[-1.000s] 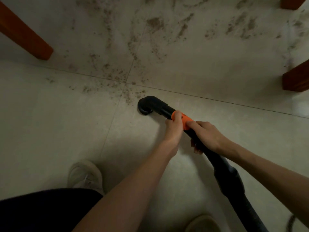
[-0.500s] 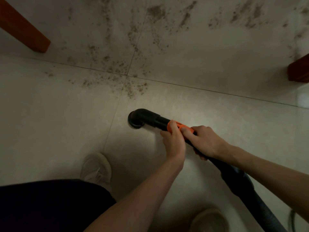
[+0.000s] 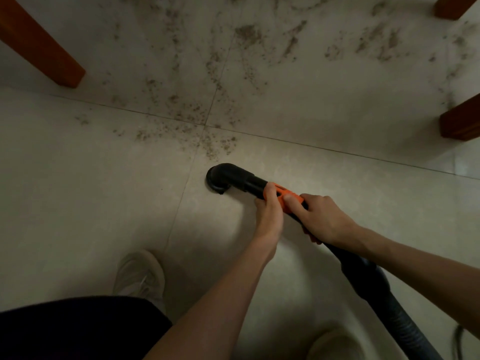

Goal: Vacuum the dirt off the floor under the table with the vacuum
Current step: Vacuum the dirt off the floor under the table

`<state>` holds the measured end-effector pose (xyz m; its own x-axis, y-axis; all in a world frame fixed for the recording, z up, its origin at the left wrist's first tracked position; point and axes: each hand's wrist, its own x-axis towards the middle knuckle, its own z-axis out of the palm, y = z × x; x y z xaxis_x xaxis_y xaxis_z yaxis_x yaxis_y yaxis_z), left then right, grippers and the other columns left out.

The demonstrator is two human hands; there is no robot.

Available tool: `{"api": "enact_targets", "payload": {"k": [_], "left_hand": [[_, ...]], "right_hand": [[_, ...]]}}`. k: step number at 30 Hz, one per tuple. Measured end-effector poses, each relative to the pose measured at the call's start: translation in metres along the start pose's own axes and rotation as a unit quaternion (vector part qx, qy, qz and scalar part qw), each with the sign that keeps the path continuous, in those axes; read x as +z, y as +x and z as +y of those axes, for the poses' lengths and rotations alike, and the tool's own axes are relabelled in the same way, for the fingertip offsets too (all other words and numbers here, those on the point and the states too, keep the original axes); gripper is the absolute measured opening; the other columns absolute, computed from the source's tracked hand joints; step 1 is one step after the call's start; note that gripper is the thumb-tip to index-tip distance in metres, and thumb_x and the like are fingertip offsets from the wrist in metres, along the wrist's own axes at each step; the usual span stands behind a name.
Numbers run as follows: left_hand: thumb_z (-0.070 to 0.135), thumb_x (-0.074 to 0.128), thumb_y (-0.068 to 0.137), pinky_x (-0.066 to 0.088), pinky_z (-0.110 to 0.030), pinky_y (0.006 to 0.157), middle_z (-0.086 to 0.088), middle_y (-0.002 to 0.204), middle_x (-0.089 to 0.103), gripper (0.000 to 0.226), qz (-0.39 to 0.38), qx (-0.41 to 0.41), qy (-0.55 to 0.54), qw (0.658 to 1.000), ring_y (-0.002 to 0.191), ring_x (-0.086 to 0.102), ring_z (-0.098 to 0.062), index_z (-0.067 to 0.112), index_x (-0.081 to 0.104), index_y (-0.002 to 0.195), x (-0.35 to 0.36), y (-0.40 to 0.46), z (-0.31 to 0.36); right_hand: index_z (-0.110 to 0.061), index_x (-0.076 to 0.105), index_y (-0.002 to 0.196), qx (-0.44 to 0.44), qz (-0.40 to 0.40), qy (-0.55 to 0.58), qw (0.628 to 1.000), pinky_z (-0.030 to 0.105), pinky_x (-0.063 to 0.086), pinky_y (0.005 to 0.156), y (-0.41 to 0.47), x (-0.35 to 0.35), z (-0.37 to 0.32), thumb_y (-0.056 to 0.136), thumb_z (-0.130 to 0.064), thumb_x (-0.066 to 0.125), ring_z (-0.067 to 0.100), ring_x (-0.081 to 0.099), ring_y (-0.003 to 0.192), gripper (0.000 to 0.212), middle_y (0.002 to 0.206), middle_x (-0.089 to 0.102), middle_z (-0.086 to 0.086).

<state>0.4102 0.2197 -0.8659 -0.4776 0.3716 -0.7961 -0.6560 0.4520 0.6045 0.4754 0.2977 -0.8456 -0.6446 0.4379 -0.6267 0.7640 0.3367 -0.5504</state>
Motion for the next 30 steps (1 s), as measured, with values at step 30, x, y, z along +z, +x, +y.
{"api": "enact_targets", "payload": {"k": [30], "left_hand": [[0.047, 0.025, 0.099, 0.039, -0.030, 0.089, -0.009, 0.119, 0.056, 0.056, -0.052, 0.013, 0.075, 0.996, 0.104, 0.053, -0.019, 0.006, 0.035, 0.137, 0.017, 0.043, 0.065]], "right_hand": [[-0.011, 0.052, 0.075, 0.089, 0.129, 0.165, 0.974, 0.023, 0.045, 0.040, 0.031, -0.007, -0.024, 0.096, -0.054, 0.035, 0.017, 0.053, 0.045, 0.051, 0.061, 0.057, 0.008]]}}
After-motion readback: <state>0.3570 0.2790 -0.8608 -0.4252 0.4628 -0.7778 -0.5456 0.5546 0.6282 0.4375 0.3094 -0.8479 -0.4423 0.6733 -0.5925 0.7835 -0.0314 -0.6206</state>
